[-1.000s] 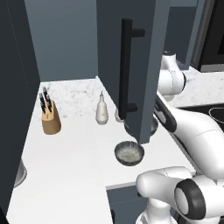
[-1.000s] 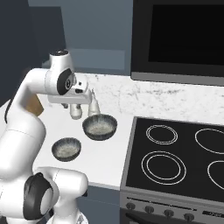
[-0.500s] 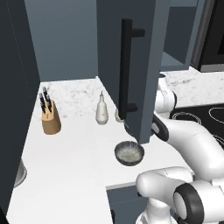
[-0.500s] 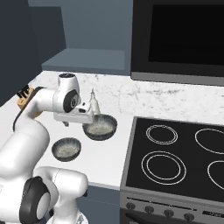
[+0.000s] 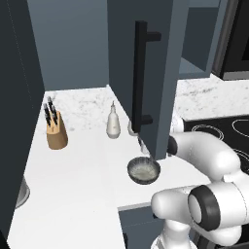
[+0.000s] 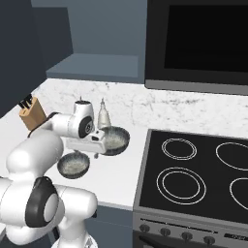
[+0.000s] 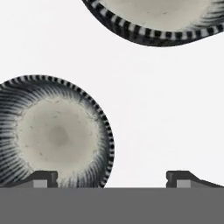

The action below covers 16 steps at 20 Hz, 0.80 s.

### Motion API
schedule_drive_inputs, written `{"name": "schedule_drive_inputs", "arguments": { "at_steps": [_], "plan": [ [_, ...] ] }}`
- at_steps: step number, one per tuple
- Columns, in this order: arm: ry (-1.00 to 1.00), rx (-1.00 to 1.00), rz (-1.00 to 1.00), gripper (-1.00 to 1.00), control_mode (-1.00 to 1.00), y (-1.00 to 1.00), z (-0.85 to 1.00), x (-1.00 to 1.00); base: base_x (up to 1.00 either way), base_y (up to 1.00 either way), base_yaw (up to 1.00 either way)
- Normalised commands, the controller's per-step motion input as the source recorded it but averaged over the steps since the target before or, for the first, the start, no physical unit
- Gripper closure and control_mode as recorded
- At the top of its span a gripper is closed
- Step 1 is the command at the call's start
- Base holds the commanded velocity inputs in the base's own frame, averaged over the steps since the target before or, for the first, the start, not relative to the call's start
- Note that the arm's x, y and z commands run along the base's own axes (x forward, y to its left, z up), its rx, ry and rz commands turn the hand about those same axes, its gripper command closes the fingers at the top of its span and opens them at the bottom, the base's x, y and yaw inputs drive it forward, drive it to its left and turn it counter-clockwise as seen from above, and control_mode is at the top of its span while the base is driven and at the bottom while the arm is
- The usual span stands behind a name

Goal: Pick up the bowls on the counter and stack them on top of one another in the open cabinet. Place the smaller bowl on top of the larger bowl.

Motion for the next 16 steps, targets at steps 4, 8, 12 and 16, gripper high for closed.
{"name": "schedule_drive_inputs", "arguments": {
  "at_steps": [4,8,12,16],
  "plan": [
    [-0.17,0.0,0.0,-1.0,-1.0,0.0,-0.65,0.07,0.0,0.0,0.0],
    [-0.17,0.03,0.0,-1.0,-1.0,0.0,-0.66,0.0,0.0,0.0,0.0],
    [-0.13,0.04,0.0,-1.0,-1.0,0.0,-0.59,0.0,0.0,0.0,0.0],
    [-0.08,0.03,0.0,-1.0,-1.0,0.0,-0.44,0.16,0.0,0.0,0.0]
  ]
}}
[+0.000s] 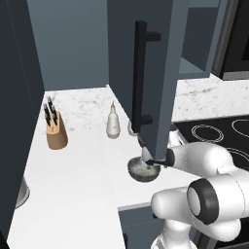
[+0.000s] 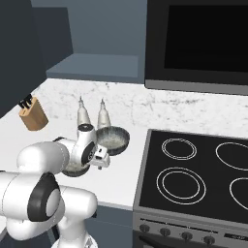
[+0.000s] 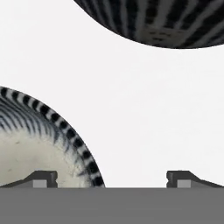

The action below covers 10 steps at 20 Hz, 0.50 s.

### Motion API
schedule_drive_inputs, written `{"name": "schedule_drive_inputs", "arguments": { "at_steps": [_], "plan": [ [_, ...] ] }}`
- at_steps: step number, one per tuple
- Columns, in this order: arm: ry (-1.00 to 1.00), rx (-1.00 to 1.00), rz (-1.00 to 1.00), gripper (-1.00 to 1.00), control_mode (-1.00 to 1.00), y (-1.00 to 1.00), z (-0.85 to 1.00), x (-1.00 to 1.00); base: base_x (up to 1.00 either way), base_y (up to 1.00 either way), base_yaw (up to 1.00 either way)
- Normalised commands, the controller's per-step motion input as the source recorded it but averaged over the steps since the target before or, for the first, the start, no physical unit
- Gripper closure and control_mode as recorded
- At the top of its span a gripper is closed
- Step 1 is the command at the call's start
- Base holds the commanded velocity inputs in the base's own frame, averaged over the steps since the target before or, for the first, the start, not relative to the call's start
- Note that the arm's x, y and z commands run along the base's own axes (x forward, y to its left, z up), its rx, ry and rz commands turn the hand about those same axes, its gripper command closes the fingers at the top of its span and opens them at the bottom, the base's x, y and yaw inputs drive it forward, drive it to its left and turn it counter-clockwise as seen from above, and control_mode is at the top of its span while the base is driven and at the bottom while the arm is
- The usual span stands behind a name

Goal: Pick up the bowls on the counter and stack them on top of one another in the open cabinet. Place the smaller bowl on top of the larger bowl.

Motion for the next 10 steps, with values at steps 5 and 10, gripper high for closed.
{"name": "schedule_drive_inputs", "arguments": {
  "at_steps": [5,10],
  "plan": [
    [-0.01,0.07,0.0,1.0,-1.0,0.0,-0.2,0.11,0.0,0.0,0.0],
    [0.0,0.0,0.0,1.0,-1.0,0.0,0.0,0.0,0.0,0.0,0.0]
  ]
}}
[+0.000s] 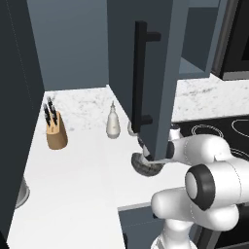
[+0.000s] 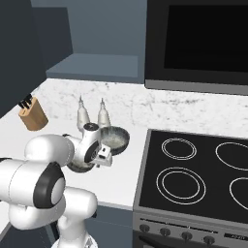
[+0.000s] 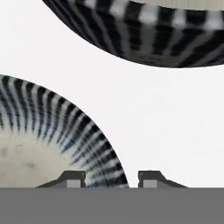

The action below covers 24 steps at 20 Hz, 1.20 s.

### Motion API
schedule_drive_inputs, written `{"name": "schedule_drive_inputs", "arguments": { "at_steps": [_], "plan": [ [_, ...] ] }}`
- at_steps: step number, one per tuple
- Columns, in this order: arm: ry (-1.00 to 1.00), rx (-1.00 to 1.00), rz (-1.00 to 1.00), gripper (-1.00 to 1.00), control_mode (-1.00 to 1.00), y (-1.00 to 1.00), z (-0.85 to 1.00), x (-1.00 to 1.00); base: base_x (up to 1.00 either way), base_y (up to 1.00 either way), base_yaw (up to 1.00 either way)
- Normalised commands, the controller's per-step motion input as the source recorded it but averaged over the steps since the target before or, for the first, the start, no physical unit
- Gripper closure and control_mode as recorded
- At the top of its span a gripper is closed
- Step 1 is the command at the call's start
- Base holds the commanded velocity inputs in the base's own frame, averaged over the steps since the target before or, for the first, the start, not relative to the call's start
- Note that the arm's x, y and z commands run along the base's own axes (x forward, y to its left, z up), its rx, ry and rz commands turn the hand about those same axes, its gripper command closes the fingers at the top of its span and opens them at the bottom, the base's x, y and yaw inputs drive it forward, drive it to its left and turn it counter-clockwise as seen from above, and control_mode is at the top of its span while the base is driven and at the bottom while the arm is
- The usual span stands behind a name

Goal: Pick up the bowls on the counter and stack them on top of one another in the open cabinet. Place the smaller bowl on top of the larger bowl.

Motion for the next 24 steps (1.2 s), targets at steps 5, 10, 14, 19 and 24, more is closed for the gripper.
{"name": "schedule_drive_inputs", "arguments": {
  "at_steps": [5,10,14,19,24],
  "plan": [
    [0.0,0.0,0.0,1.0,-1.0,0.0,0.02,0.0,0.0,0.0,0.0],
    [-0.09,0.0,0.0,1.0,-1.0,0.0,0.48,-0.03,0.0,0.0,0.0],
    [-0.26,0.0,0.0,1.0,-1.0,0.0,0.87,-0.3,0.0,0.0,0.0],
    [-0.32,0.0,-0.02,1.0,-1.0,0.0,1.0,-0.18,0.0,0.0,0.0],
    [-0.23,0.0,-0.09,1.0,-1.0,-0.18,0.76,0.18,0.0,0.0,0.0]
  ]
}}
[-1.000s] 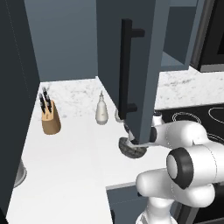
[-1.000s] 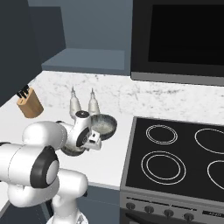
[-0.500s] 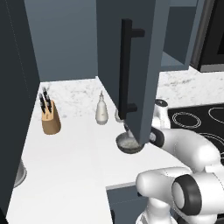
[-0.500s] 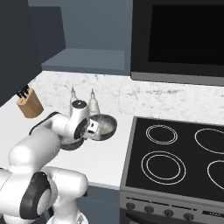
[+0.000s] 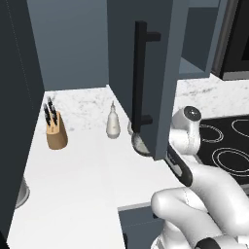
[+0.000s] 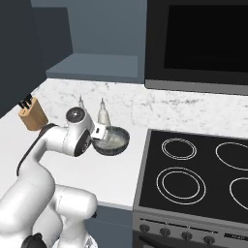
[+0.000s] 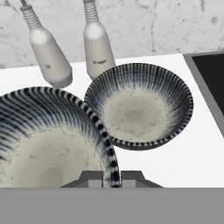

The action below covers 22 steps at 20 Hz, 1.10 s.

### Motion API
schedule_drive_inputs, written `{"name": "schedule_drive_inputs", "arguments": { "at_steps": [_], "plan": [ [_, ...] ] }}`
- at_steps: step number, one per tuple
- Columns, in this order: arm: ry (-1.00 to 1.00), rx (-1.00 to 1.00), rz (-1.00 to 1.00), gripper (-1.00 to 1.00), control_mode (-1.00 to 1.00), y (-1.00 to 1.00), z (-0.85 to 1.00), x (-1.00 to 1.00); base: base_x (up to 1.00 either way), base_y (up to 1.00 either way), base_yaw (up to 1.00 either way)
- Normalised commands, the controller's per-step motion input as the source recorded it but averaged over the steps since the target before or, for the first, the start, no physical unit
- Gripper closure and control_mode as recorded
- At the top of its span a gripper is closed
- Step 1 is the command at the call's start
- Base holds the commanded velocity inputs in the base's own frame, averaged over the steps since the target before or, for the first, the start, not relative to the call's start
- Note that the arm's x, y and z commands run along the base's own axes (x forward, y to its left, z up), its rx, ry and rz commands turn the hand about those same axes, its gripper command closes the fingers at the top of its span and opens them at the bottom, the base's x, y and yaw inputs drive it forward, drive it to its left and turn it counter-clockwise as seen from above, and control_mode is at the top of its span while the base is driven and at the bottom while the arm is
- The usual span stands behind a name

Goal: Pick up the bowls on the counter and stack them on top of one another in the open cabinet. Place the smaller bowl on top of the larger bowl.

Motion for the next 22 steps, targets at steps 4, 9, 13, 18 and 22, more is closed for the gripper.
{"name": "schedule_drive_inputs", "arguments": {
  "at_steps": [4,9,13,18,22],
  "plan": [
    [-0.09,0.0,-0.12,1.0,-1.0,-0.48,0.37,0.52,0.0,0.0,0.0],
    [0.02,0.01,-0.05,1.0,-1.0,-0.43,0.03,0.45,0.0,0.0,0.0],
    [0.02,0.02,0.0,1.0,-1.0,-0.4,0.0,0.45,0.0,0.0,0.0],
    [0.09,0.0,0.0,1.0,-1.0,-0.23,-0.05,0.54,0.0,0.0,0.0],
    [0.14,-0.04,0.0,1.0,-1.0,0.0,-0.44,0.44,0.0,0.0,0.0]
  ]
}}
